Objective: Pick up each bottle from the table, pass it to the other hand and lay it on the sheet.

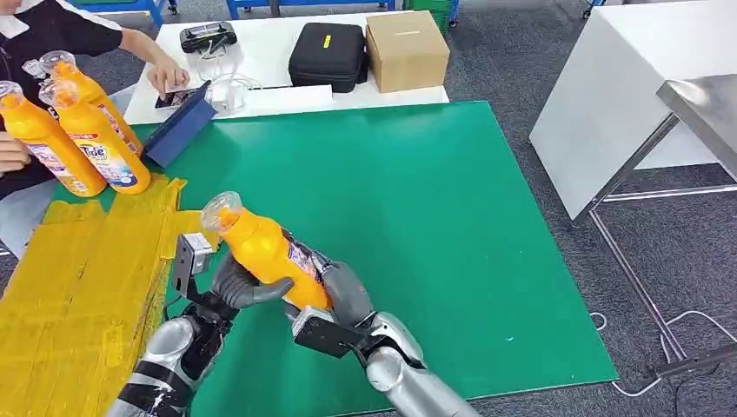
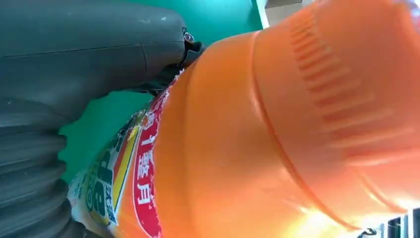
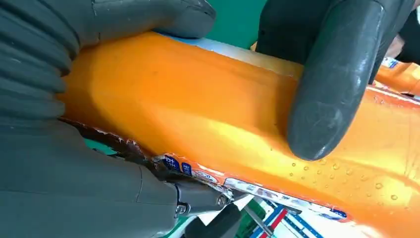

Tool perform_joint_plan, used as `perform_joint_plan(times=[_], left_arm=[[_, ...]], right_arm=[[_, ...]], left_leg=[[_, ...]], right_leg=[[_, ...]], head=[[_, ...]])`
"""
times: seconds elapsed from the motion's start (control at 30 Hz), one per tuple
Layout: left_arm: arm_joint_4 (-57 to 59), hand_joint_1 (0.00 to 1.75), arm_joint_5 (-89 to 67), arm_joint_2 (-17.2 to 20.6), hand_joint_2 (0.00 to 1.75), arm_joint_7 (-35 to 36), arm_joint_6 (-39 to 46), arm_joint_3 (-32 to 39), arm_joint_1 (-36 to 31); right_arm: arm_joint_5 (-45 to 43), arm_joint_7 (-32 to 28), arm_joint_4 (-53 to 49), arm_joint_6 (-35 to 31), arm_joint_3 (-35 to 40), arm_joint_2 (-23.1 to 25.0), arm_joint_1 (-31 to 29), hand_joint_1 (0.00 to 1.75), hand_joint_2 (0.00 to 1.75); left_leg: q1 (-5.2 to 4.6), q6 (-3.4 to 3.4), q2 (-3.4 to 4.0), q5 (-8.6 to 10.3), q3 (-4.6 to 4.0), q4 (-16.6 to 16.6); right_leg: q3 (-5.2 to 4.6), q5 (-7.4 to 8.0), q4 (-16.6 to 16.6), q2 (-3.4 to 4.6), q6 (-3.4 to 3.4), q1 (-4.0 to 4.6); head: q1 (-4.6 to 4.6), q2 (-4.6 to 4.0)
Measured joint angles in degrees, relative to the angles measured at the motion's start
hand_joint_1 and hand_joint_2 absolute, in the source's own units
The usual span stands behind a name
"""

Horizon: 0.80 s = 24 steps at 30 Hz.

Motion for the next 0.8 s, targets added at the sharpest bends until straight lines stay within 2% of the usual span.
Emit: perform_joint_plan(times=[0.17, 0.2, 0.23, 0.27, 0.3, 0.43, 0.47, 0.57, 0.63, 0.7, 0.8], left_arm=[[0.00, 1.75, 0.48, 0.00, 1.75, -0.11, 0.66, -0.13, -0.06], [0.00, 1.75, 0.55, 0.00, 1.75, -0.15, 0.96, -0.22, -0.07], [0.00, 1.75, 0.50, 0.00, 1.75, -0.26, 1.31, -0.31, -0.07], [0.00, 1.75, 0.16, -0.02, 1.75, -0.52, 2.11, -0.35, -0.06], [-0.02, 1.75, -0.59, -0.04, 1.75, -0.90, 3.22, -0.37, -0.06], [-1.27, 1.75, -6.57, -0.50, 1.75, -2.71, 14.66, -0.20, 0.04], [-1.77, 1.75, -9.98, -0.50, 1.75, -3.39, 20.26, 0.26, 0.14], [-2.30, 1.75, -23.98, 0.24, 1.75, -5.10, 39.19, 5.19, -0.57], [-2.30, 1.75, -33.77, 1.39, 1.75, -5.60, 47.39, 8.34, -1.65], [-1.43, 1.75, -41.46, 2.52, 1.75, -5.12, 50.59, 11.23, -3.18], [0.55, 1.75, -47.98, 4.13, 1.75, -4.15, 52.63, 13.73, -4.51]], right_arm=[[-0.88, -0.15, 0.00, -0.94, 0.11, 0.00, 0.02, 1.75, 1.75], [-1.11, -0.24, 0.00, -1.09, 0.11, 0.00, 0.04, 0.21, 1.75], [-1.47, -0.31, -0.02, -1.16, 0.11, 0.00, 0.05, 0.00, 1.75], [-1.92, -0.31, -0.06, -1.24, 0.11, 0.00, 0.05, 0.00, 1.75], [-2.39, -0.33, -0.24, -1.33, 0.04, -0.02, 0.07, 0.00, 0.00], [-6.96, -0.61, -2.71, -0.89, -0.74, -0.35, 1.29, 0.00, 0.00], [-9.43, -0.81, -4.16, 0.16, -1.31, -0.59, 1.93, 0.00, 1.75], [-15.64, -1.38, -9.76, 3.94, -3.63, -1.66, 5.29, 0.00, 1.75], [-18.90, -1.83, -13.45, 6.88, -5.39, -2.58, 7.32, 0.00, 1.75], [-20.83, -2.36, -16.42, 8.48, -7.09, -3.19, 8.51, 0.00, 1.75], [-22.47, -2.80, -19.28, 9.71, -8.81, -3.89, 9.24, 0.00, 1.75]], left_leg=[[0.00, 0.00, 0.00, 0.00, 0.00, 0.00], [0.00, 0.00, 0.00, 0.00, 0.00, 0.00], [0.00, 0.00, 0.00, 0.00, 0.00, 0.00], [0.00, 0.00, 0.00, 0.00, 0.00, 0.00], [0.00, 0.00, 0.00, 0.00, 0.00, 0.00], [0.00, 0.01, -0.03, 0.01, -0.03, 0.00], [-0.01, 0.01, -0.02, 0.01, -0.03, 0.00], [0.00, -0.01, 0.08, 0.00, -0.02, 0.01], [0.04, -0.03, -0.01, 0.03, -0.04, 0.01], [0.11, -0.07, -0.17, 0.08, -0.06, -0.01], [0.12, -0.08, -0.04, 0.09, -0.06, -0.02]], right_leg=[[0.00, 0.00, 0.00, 0.00, 0.00, 0.00], [0.00, 0.00, 0.00, 0.00, 0.00, 0.00], [0.00, 0.00, 0.00, 0.00, 0.00, 0.00], [0.00, 0.00, 0.00, 0.00, 0.00, 0.00], [0.01, 0.00, 0.00, 0.00, 0.00, 0.00], [0.01, 0.00, 0.01, -0.02, 0.00, 0.00], [0.01, 0.01, 0.00, 0.00, 0.00, -0.01], [-0.08, 0.02, 0.00, 0.06, -0.01, 0.03], [-0.08, 0.00, 0.00, -0.03, -0.02, 0.11], [-0.02, -0.02, 0.01, -0.19, -0.05, 0.14], [-0.06, 0.02, 0.01, -0.07, -0.04, 0.14]], head=[[0.00, 0.00], [0.02, 0.00], [0.02, 0.00], [0.00, 0.00], [0.02, 0.00], [0.02, 0.00], [0.02, 0.00], [0.00, 0.00], [-0.02, 0.00], [0.02, 0.00], [0.02, 0.00]])
